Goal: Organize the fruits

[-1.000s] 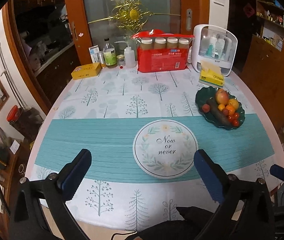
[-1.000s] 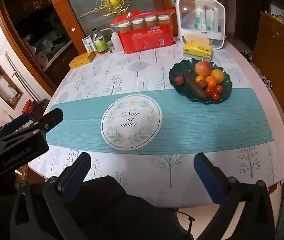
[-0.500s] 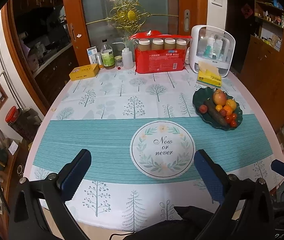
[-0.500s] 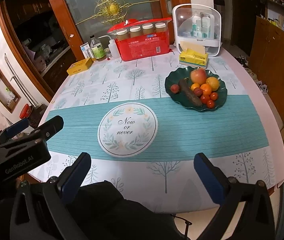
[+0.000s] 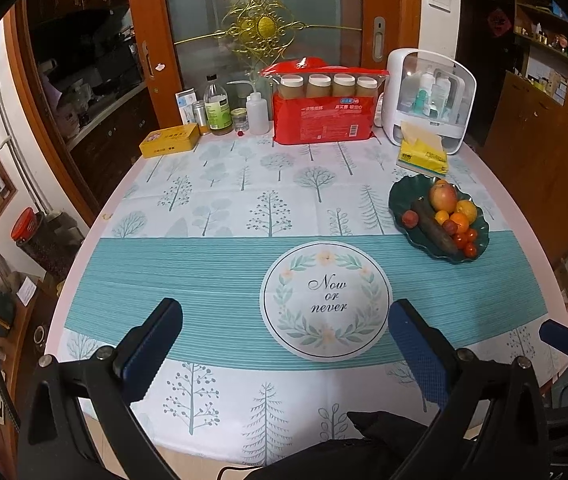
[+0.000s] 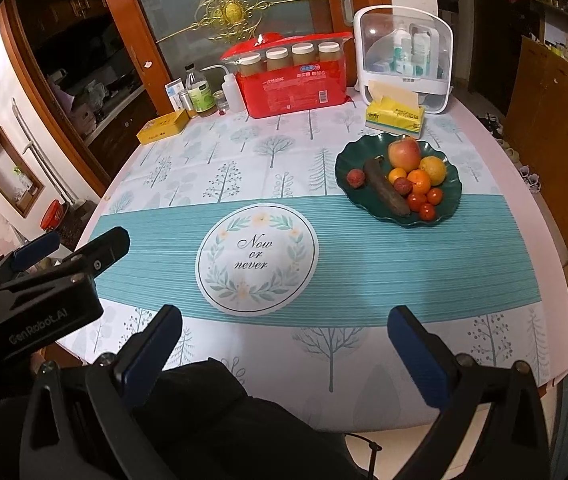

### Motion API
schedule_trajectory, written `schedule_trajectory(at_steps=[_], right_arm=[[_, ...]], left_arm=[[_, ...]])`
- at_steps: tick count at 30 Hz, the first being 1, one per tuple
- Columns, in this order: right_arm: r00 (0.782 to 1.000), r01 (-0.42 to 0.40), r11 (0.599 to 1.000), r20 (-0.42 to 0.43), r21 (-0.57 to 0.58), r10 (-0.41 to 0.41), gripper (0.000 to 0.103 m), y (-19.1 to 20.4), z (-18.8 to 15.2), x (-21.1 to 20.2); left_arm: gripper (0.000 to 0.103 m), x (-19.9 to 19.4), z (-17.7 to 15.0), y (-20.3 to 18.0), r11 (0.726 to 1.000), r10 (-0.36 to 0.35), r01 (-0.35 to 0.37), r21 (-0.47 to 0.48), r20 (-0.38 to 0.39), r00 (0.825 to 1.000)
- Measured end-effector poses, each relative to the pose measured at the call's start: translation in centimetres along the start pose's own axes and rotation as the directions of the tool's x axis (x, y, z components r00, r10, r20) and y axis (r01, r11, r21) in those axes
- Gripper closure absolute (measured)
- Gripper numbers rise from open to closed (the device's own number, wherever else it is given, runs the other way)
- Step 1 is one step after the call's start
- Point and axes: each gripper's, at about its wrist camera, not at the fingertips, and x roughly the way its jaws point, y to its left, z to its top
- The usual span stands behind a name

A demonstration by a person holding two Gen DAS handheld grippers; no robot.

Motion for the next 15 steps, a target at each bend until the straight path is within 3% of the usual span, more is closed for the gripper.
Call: schedule_trajectory(at_steps=[15], right_arm=[[1.0, -0.011, 1.0, -0.017, -0.008, 0.01, 0.0, -0.35, 0.56, 0.71]], left_arm=[[0.001, 0.31, 0.18, -0.06, 1.0, 0.004, -0.004, -0.009, -0.005, 1.0]])
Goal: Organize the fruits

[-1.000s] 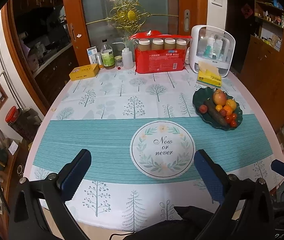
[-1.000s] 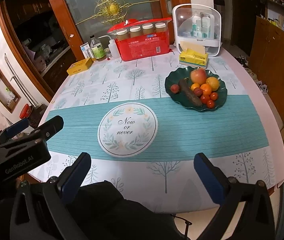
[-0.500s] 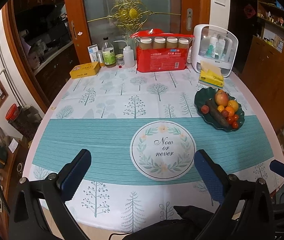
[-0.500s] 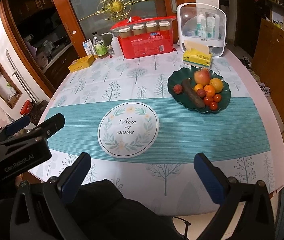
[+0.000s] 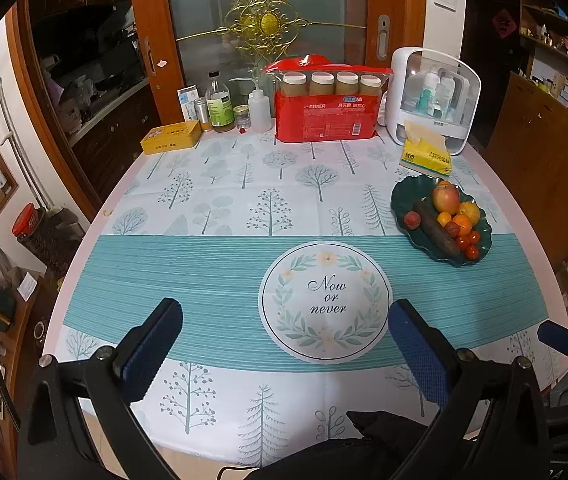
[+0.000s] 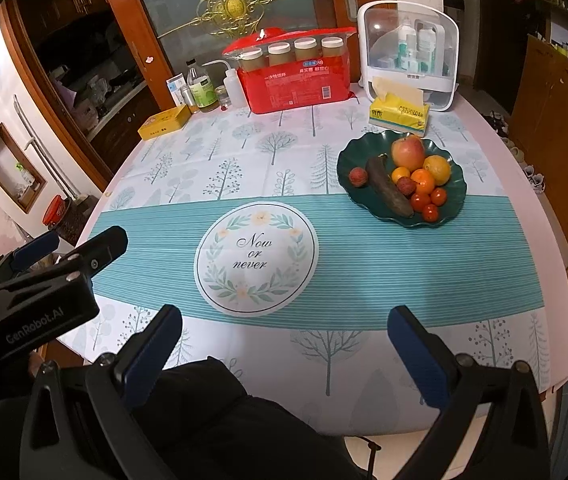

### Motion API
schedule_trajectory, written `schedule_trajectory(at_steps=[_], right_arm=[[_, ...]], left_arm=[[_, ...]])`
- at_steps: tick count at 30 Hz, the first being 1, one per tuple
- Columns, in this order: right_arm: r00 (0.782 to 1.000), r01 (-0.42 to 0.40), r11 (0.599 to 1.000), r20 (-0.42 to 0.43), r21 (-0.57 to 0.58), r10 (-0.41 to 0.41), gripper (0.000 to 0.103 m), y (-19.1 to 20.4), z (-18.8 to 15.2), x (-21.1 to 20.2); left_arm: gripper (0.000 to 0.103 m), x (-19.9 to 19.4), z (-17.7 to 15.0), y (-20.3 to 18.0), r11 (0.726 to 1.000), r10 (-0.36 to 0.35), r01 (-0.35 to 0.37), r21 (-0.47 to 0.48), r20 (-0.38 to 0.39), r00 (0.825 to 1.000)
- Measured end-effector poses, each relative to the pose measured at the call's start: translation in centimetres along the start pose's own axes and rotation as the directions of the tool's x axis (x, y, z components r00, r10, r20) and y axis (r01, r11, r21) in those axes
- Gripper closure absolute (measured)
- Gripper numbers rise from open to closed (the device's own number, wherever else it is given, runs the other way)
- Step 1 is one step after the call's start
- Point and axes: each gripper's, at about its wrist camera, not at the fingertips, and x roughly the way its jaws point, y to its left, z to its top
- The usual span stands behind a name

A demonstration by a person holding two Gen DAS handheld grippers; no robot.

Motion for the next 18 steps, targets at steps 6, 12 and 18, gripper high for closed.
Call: schedule_trajectory(at_steps=[6, 12, 18], right_arm=[[1.0, -0.006, 1.0, 0.0, -0.006, 0.006, 0.0, -0.18, 0.03, 0.3], [1.0, -0.008, 1.0, -0.001, -0.005, 0.008, 0.0, -0.17, 0.04, 0.33], [1.0, -0.009, 1.0, -0.003, -0.006, 0.009, 0.0, -0.19, 0.08, 0.49]], left_arm=[[0.001, 0.08, 0.04, -0.04, 1.0, 0.0, 0.0, 0.002, 0.0, 1.0], [0.001, 0.07, 0.07, -0.08, 1.0, 0.0, 0.0, 0.0, 0.0, 1.0], [0.001, 0.14, 0.11, -0.19, 1.0, 0.0, 0.0, 0.001, -0.002, 1.0]])
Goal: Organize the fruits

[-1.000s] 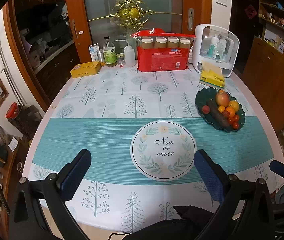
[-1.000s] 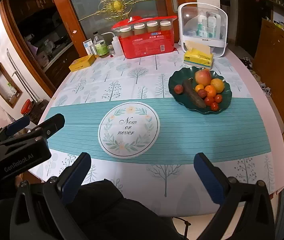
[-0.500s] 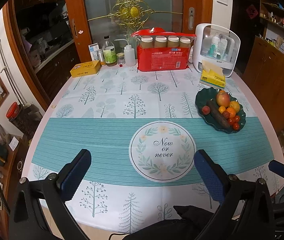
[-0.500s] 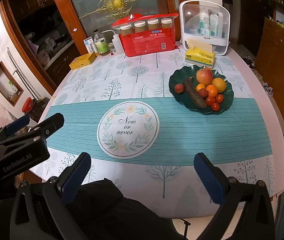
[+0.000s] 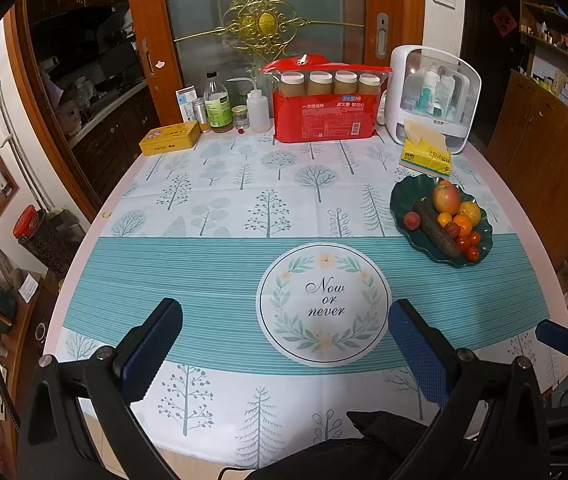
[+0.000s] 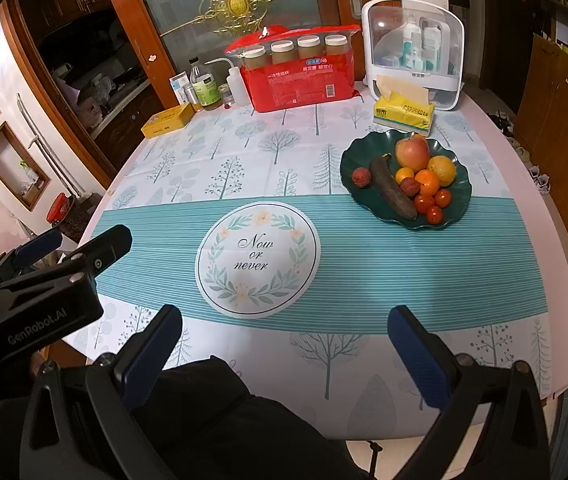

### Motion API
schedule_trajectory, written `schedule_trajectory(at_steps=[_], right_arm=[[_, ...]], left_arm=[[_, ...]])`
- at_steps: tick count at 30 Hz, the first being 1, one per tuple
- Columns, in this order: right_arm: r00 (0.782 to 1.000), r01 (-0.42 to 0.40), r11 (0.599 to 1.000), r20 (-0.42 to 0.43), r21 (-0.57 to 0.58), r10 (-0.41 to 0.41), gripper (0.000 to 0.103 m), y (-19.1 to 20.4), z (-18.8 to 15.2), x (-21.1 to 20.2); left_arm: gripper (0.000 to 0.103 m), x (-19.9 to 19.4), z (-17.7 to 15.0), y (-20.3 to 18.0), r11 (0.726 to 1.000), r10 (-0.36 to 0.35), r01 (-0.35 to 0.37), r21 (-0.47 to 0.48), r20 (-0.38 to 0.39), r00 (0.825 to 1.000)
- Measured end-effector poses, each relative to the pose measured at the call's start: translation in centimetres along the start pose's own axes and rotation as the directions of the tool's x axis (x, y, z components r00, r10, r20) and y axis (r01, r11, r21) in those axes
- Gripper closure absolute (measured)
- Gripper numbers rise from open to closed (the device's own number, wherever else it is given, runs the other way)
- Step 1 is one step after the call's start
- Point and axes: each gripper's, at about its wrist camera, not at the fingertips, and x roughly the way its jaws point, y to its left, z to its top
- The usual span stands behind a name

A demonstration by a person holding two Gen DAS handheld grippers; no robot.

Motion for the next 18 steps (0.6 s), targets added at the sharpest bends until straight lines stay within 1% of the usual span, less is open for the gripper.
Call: schedule_trajectory(at_steps=[18], right_arm=[[1.0, 0.0, 1.0, -0.002, 0.0, 0.0, 0.0, -0.04, 0.17, 0.17]], left_arm=[[0.001, 0.17, 0.08, -0.33, 1.0, 0.001, -0.001, 0.002, 0.0, 1.0]])
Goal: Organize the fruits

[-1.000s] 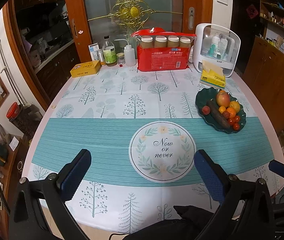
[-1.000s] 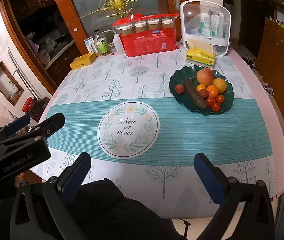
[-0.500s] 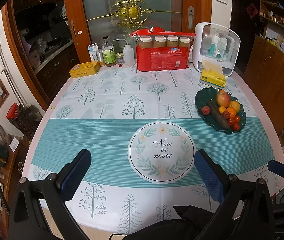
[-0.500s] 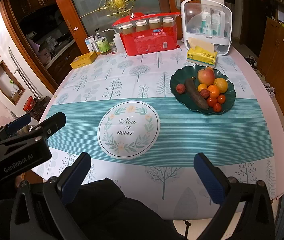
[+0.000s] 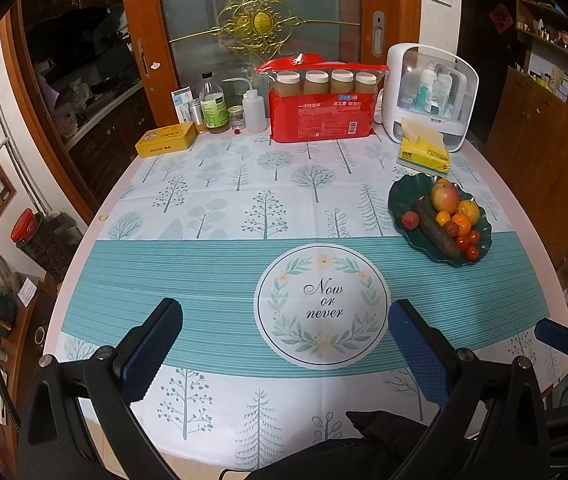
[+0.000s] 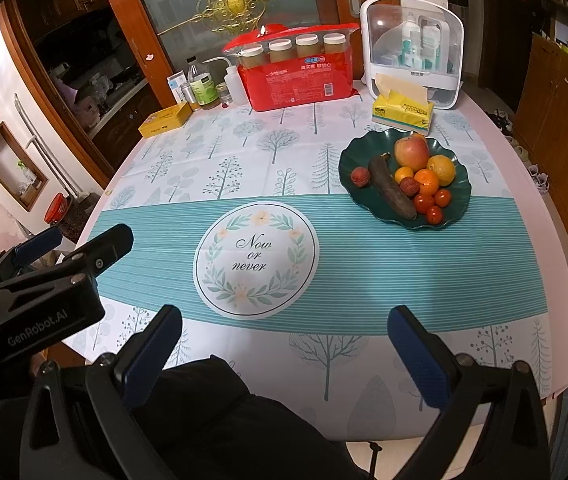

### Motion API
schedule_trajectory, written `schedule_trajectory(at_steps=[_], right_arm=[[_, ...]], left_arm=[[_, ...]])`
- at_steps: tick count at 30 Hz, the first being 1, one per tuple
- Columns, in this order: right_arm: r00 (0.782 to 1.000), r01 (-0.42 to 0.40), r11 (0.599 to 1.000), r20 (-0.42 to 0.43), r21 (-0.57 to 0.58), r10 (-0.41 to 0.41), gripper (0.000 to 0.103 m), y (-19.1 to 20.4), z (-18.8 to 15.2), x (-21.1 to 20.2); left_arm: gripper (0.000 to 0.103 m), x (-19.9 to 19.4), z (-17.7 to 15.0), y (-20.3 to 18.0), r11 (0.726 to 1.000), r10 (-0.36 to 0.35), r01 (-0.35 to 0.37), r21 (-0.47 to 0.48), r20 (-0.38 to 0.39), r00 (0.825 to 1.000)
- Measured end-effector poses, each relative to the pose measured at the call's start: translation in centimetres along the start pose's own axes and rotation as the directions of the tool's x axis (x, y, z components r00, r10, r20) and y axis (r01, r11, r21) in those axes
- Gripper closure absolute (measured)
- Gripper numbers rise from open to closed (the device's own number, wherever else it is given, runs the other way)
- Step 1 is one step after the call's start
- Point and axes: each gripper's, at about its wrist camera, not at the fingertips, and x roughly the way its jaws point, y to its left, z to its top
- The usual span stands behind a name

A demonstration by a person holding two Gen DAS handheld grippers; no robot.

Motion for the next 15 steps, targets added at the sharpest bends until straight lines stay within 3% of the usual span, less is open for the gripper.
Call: schedule_trajectory(at_steps=[15], right_arm=[[1.0, -0.001, 1.0, -0.004, 0.0, 0.001, 0.0, -0.07, 0.04, 0.18]], left_arm=[[0.001, 0.07, 0.03, -0.34, 1.0, 0.004, -0.004, 0.0, -0.003, 1.0]])
